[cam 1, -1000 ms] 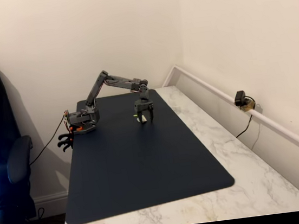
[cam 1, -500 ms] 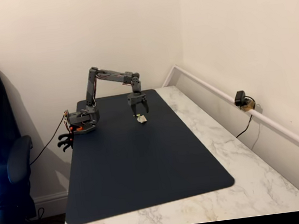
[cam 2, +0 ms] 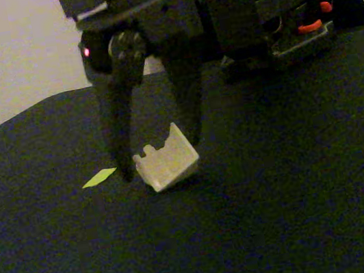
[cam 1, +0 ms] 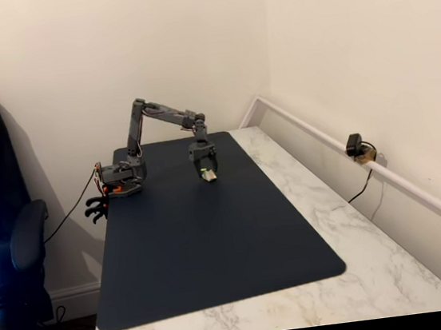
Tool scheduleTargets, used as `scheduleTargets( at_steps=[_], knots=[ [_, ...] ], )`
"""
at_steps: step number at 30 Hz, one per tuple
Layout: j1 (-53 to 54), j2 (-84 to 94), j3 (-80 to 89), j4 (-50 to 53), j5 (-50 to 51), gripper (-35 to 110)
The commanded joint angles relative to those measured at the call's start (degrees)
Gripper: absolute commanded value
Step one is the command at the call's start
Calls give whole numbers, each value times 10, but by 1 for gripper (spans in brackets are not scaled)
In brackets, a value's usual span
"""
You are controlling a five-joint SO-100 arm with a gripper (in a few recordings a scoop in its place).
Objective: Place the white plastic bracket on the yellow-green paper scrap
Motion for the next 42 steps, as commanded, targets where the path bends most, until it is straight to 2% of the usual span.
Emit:
scheduleTargets(
  at_steps=[1, 5, 15, 21, 28, 33, 42],
  knots=[
    [2, 10, -12, -1, 4, 30],
    [3, 2, -14, -4, 3, 26],
    [7, -10, -41, 18, 3, 1],
    [0, 10, -54, 44, 4, 0],
    [-6, 73, -165, 160, 3, 0],
    [23, 129, -178, 193, 6, 0],
    [130, 192, -49, 139, 7, 0]
  ],
)
